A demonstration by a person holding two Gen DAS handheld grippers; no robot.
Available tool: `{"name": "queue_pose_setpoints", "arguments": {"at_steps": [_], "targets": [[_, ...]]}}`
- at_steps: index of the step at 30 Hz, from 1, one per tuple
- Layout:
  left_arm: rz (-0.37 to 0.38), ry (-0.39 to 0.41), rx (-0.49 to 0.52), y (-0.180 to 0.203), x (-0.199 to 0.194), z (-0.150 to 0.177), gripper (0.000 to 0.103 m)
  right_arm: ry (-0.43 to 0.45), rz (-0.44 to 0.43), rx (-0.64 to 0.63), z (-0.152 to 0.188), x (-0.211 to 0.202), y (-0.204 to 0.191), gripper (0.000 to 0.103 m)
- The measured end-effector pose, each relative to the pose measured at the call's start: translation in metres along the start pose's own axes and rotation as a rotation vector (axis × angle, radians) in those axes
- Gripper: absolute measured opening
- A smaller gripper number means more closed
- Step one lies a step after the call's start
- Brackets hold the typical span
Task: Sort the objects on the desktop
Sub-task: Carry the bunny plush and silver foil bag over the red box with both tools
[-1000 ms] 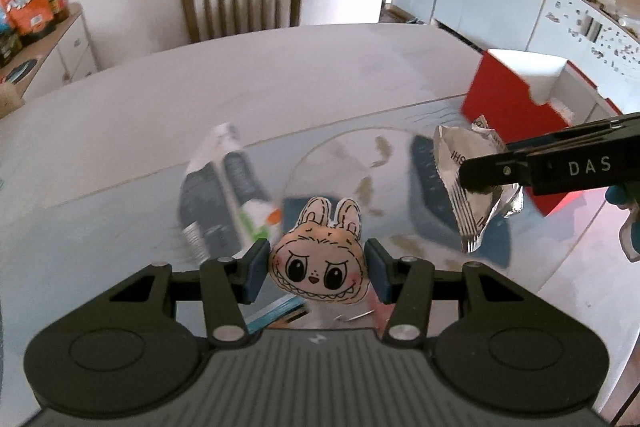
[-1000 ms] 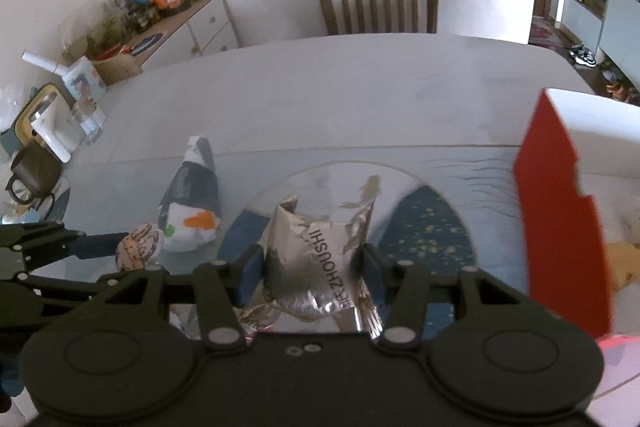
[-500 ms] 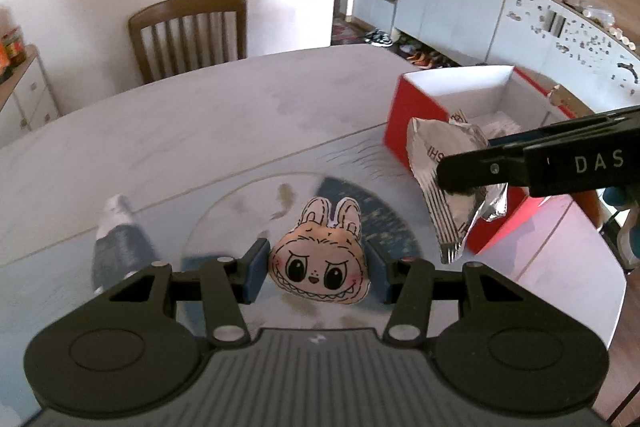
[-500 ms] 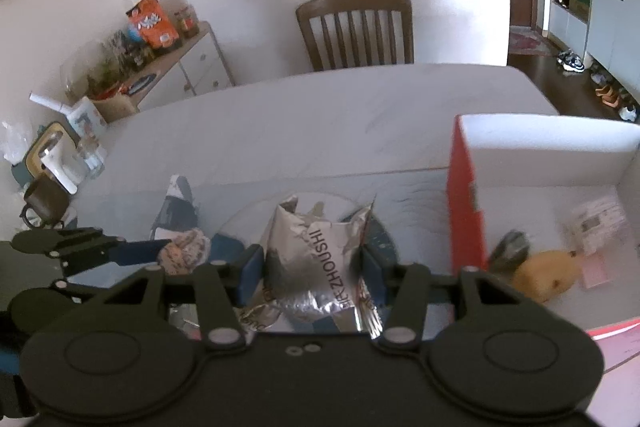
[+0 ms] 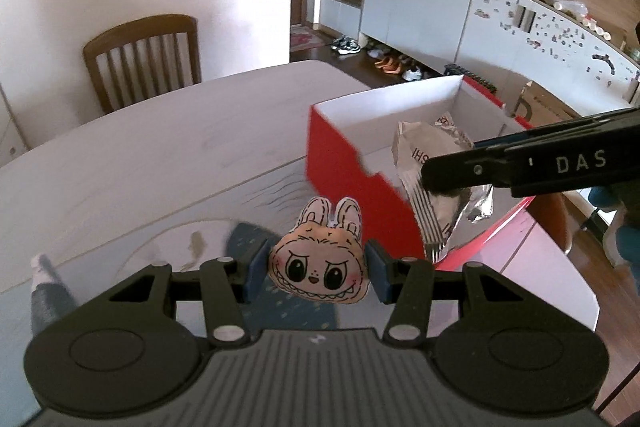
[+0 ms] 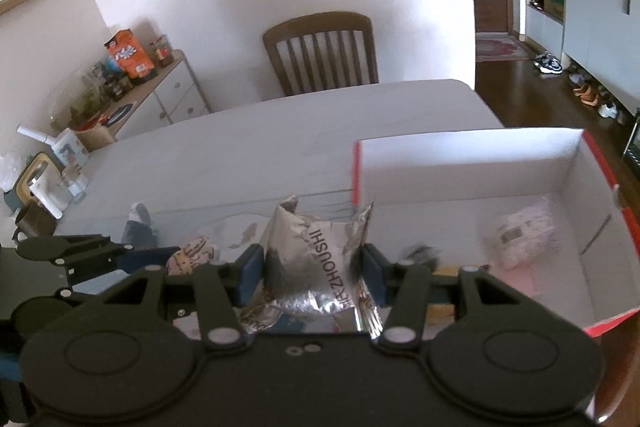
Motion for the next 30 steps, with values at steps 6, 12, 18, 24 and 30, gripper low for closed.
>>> {"name": "queue_pose_setpoints", "arguments": {"at_steps": [6, 12, 18, 24, 30], "targets": [[0.023, 0.006, 0.026, 0.030, 0.010, -0.009, 0.051, 0.010, 0.022, 0.022, 0.005, -0.011, 0.034, 0.053], [0.047, 0.004, 0.066, 0.060, 0.024, -0.020, 0.051, 0.013, 0.052, 0.041, 0.009, -0.018, 0.065, 0.053], [0.068, -0.009, 0.113, 0.087, 0.043, -0.029, 0.051, 0.010, 0.077, 0.066, 0.016, -0.022, 0.090, 0.053], [0.078, -0.037, 0.133, 0.105, 0.069, -0.038, 0.051, -0.013, 0.107, 0.092, 0.029, -0.026, 0.120, 0.053], [0.067, -0.079, 0.143, 0.111, 0.099, -0.048, 0.051, -0.047, 0.121, 0.106, 0.040, -0.015, 0.137, 0.053]]}}
Point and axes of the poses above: each gripper's, at about its wrist camera, not at the fingertips, and x roughly the way its jaws point, y to its right, z to its underside, the point moved 7 cm from there along x, roughly the way its jaws point, and after that the axes turned 13 degrees about -x, right-handed, at the moved point
